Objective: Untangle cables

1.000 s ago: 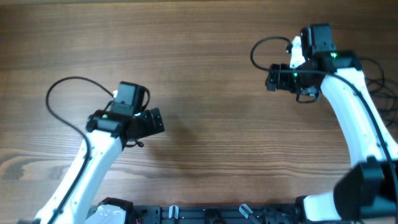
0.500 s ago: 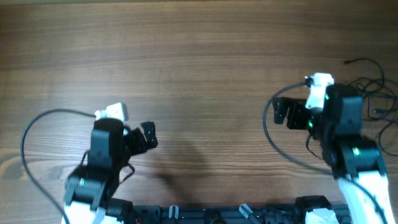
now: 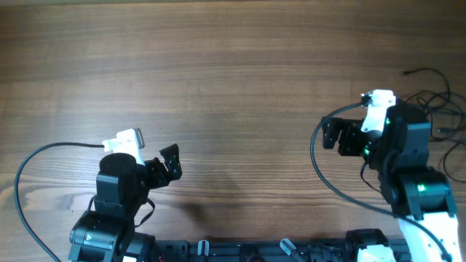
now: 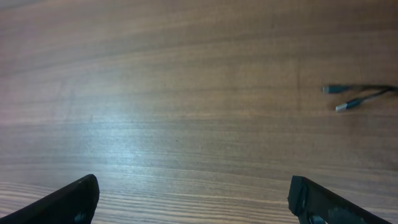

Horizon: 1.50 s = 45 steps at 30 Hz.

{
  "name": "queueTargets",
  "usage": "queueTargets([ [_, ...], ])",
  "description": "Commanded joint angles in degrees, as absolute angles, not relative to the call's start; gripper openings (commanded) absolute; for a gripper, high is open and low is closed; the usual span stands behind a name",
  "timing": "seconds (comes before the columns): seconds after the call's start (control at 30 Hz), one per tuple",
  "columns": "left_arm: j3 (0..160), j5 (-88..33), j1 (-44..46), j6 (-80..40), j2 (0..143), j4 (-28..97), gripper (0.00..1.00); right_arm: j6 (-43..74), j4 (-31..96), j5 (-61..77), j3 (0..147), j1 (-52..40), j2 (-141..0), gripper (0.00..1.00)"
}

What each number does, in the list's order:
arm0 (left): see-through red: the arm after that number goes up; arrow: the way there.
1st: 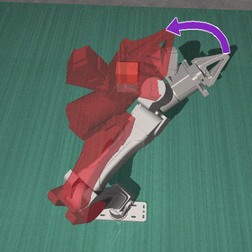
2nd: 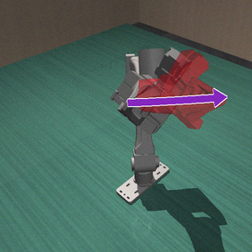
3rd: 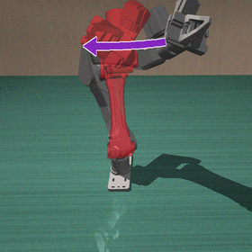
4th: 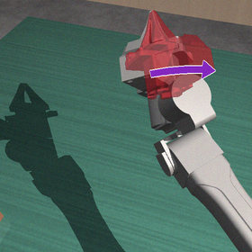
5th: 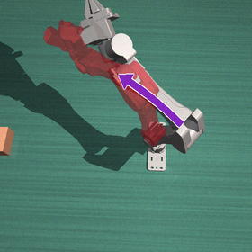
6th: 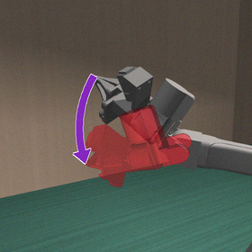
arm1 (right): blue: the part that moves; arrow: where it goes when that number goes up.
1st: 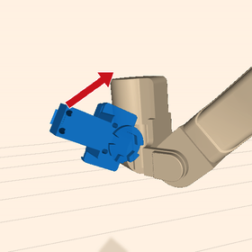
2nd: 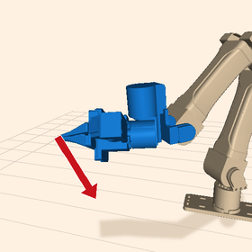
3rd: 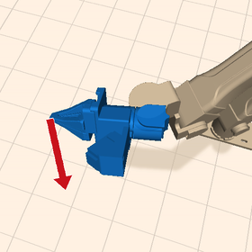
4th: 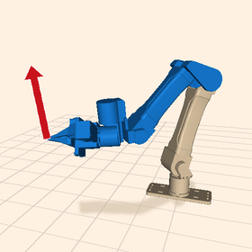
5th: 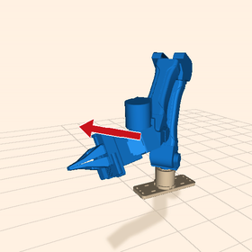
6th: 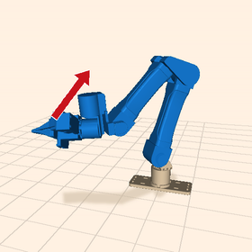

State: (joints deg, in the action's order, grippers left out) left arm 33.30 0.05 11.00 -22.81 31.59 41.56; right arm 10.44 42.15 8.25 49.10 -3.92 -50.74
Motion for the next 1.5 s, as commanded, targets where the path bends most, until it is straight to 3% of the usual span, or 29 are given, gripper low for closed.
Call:
queueTargets([
  [0.0,32.95,-0.4,10.74,-22.52,31.44,41.58,1.0,10.57,42.09,7.09,48.71,-3.79,-54.57,1.0],
  [0.3,32.95,-0.4,10.74,-22.5,31.44,41.58,1.0,10.57,42.04,7.09,48.64,-3.79,-64.86,1.0],
  [0.53,32.95,-0.4,10.74,-22.52,31.44,41.58,1.0,10.57,42.04,7.07,48.6,-3.79,-63.59,1.0],
  [1.27,32.95,-0.4,10.74,-22.52,31.44,41.58,1.0,10.46,42.02,4.08,48.6,-3.79,-31.03,1.0],
  [1.47,32.95,-0.4,10.74,-22.52,31.44,41.58,1.0,8.93,34.72,3.05,44.47,-3.81,-21.15,1.0],
])
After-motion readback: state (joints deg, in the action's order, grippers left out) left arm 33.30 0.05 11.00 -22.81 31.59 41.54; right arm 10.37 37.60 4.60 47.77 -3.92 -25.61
